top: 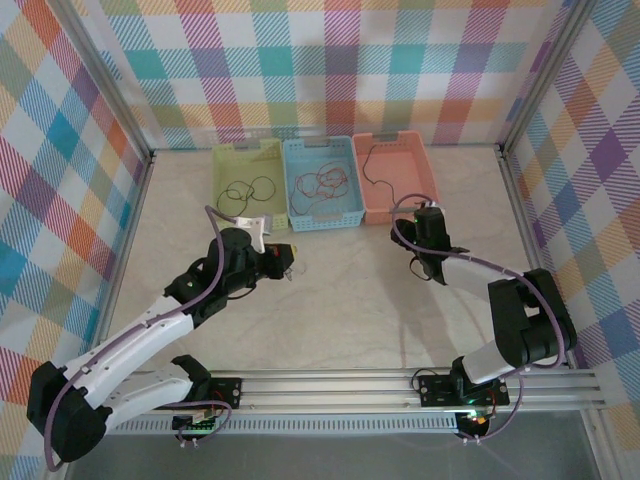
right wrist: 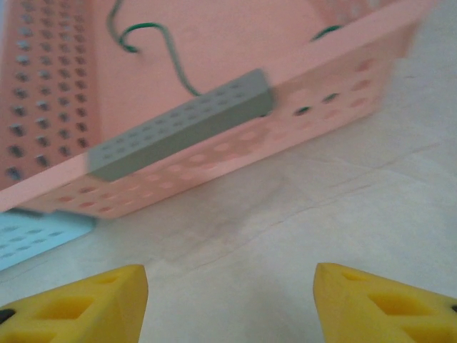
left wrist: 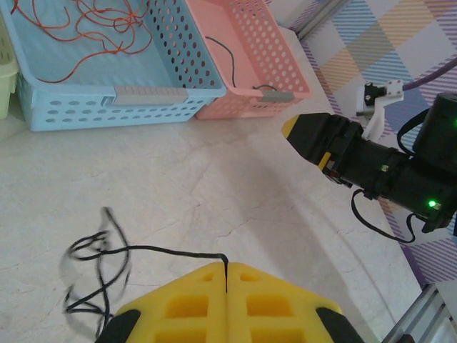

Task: Untangle the cables

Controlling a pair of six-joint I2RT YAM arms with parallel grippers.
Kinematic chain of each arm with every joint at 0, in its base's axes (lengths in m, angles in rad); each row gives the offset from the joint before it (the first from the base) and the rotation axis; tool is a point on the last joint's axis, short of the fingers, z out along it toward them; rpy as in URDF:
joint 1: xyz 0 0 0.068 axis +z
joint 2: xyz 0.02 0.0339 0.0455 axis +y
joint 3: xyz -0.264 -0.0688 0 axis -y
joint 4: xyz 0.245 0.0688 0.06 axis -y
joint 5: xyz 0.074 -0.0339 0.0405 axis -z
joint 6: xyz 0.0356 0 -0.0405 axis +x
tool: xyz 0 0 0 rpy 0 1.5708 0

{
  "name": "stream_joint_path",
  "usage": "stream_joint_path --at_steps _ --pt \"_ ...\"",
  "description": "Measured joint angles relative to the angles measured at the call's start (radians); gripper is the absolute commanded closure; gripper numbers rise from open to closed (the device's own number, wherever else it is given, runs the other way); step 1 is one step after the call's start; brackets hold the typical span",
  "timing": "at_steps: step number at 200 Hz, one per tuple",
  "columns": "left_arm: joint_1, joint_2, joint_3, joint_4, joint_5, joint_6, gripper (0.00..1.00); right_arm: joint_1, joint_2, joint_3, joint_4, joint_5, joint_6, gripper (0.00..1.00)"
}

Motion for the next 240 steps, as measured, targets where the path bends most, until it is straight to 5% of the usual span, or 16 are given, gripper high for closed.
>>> stream_joint_path --at_steps 74,124,240 --pt "0.0 0.058 0.0 0.0 0.045 0.0 1.0 0.171 -0.045 -0.154 0.549 -0.47 -0.247 0.36" --pt "0.0 0.072 0.0 0.011 0.088 0.0 1.0 0.298 0.019 -0.154 0.7 -0.695 -0.425 0.33" --pt "-0.013 0.157 0.0 0.138 0.309 0.0 1.0 0.376 0.05 -0.115 0.673 -0.645 -0.576 0.34"
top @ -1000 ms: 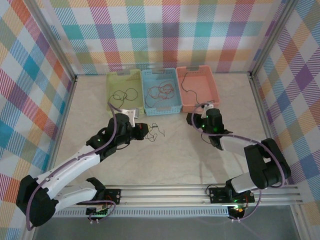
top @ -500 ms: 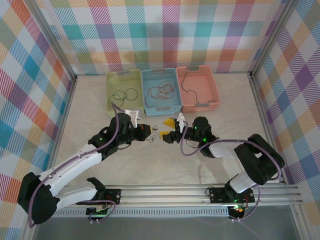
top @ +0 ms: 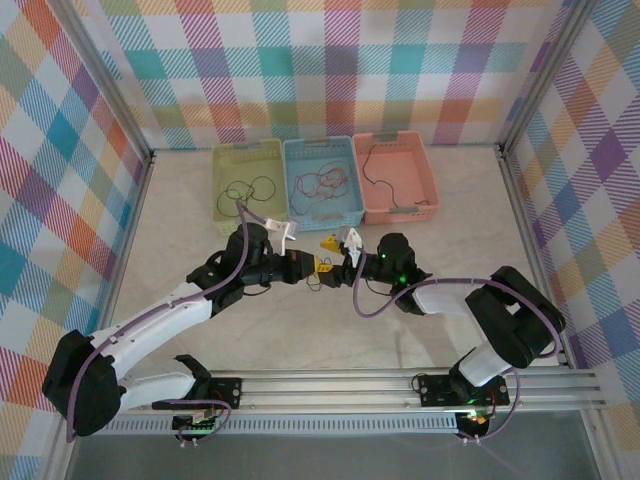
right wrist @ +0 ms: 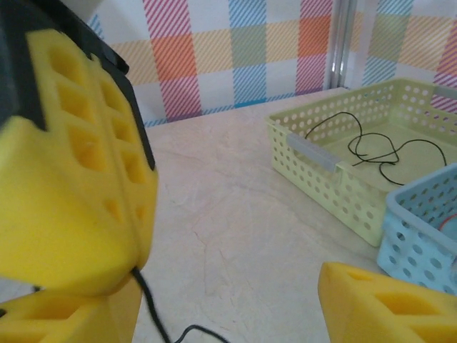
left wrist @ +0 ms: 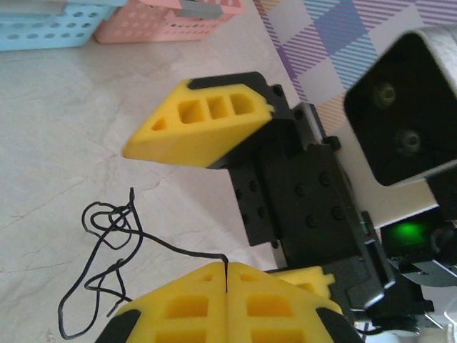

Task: Untangle the cables

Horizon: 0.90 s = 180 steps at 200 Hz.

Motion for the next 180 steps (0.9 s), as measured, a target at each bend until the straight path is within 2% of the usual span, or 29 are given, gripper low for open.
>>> stream_joint_path --at_steps 53,94,136,180 --pt "-0.026 0.0 0.0 0.026 0.034 0.0 1.0 0.007 0.0 0.0 -0.029 0.177 -0.002 0.4" --pt "-0.048 0.0 0.0 0.029 0.079 0.001 1.0 0.007 0.0 0.034 -0.11 0.388 0.0 0.43" --pt "-0.049 -0.016 0.0 0.027 0.063 0.012 1.0 -0.002 0.0 0.084 -0.222 0.615 0.015 0.47" --pt "-0.049 -0.07 -0.014 0.027 0.003 0.017 1.0 -0.051 -0.001 0.097 -0.306 0.696 0.122 0.47"
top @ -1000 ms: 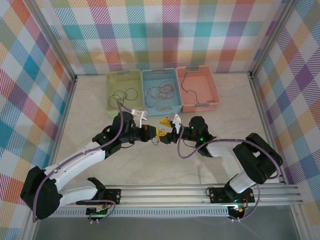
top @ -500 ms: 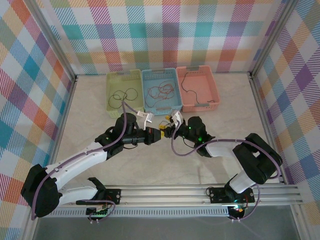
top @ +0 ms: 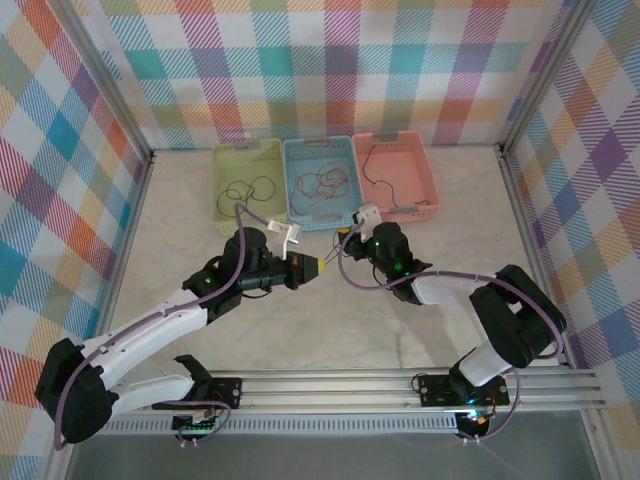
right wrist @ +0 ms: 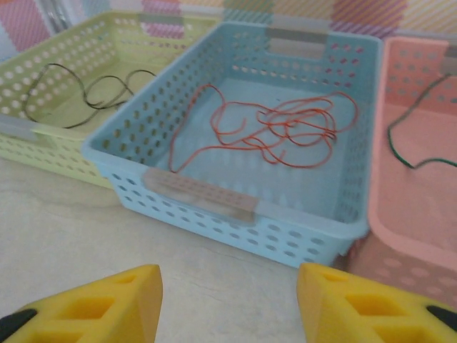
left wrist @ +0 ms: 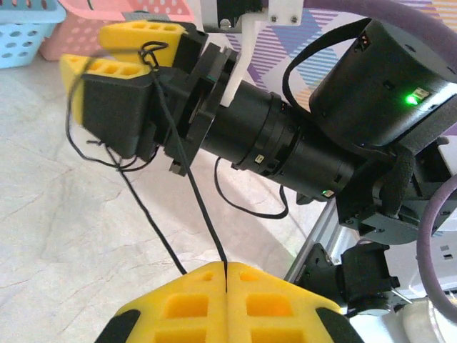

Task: Untangle the cables

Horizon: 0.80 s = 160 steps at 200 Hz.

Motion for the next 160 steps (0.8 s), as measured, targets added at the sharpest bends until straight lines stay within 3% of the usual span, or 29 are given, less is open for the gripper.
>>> stream_joint_path --at_steps 47,85,122,160 --pt "0.0 -0.071 -0.032 -0.002 -0.072 0.002 1.0 -0.071 -0.022 0.004 -0.09 -0.006 0.148 0.47" --pt "-0.005 -0.256 -0.048 -0.032 -0.162 0.006 1.0 -0.202 -0.024 0.003 -0.194 0.108 0.249 0.46" --pt "-0.005 -0.362 -0.066 -0.077 -0.323 0.007 1.0 -0.204 -0.024 0.003 -0.247 0.137 0.293 0.46" --pt "-0.005 -0.299 -0.066 -0.088 -0.356 0.014 1.0 -0.204 -0.026 -0.003 -0.226 0.081 0.294 0.5"
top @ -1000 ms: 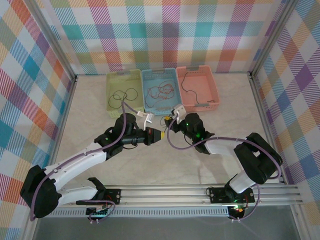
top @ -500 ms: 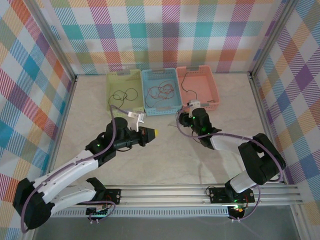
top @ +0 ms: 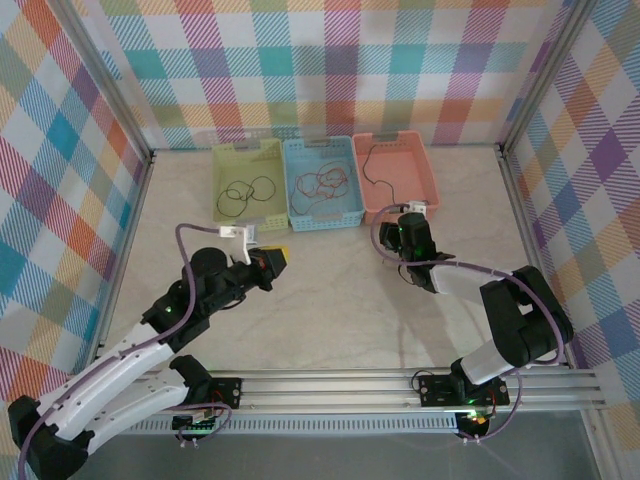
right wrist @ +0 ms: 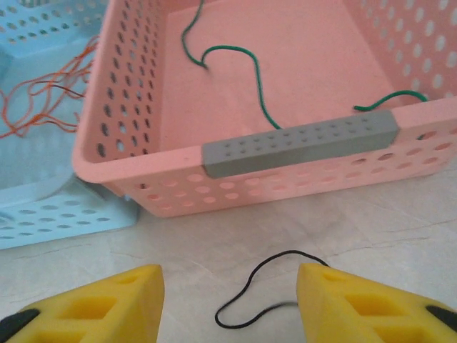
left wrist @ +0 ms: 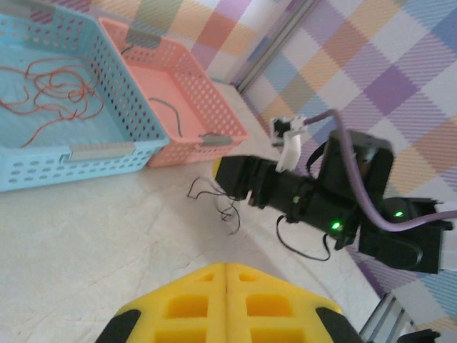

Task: Untangle the cables

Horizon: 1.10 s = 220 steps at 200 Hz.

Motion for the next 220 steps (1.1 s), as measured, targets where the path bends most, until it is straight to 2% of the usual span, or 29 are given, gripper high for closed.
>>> stream_joint_path --at_steps 49,138,220 --pt "0.0 0.165 0.008 -0.027 0.033 0.0 1.0 0.0 -0.016 -0.013 0.064 -0.159 -0.011 0.49" --pt "0.0 0.188 0.02 -0.042 0.035 0.0 1.0 -0.002 0.025 0.135 -0.254 -0.047 0.087 0.46" --pt "0.0 0.219 0.021 -0.043 0.028 0.007 1.0 -0.002 0.027 0.14 -0.327 -0.04 0.106 0.45"
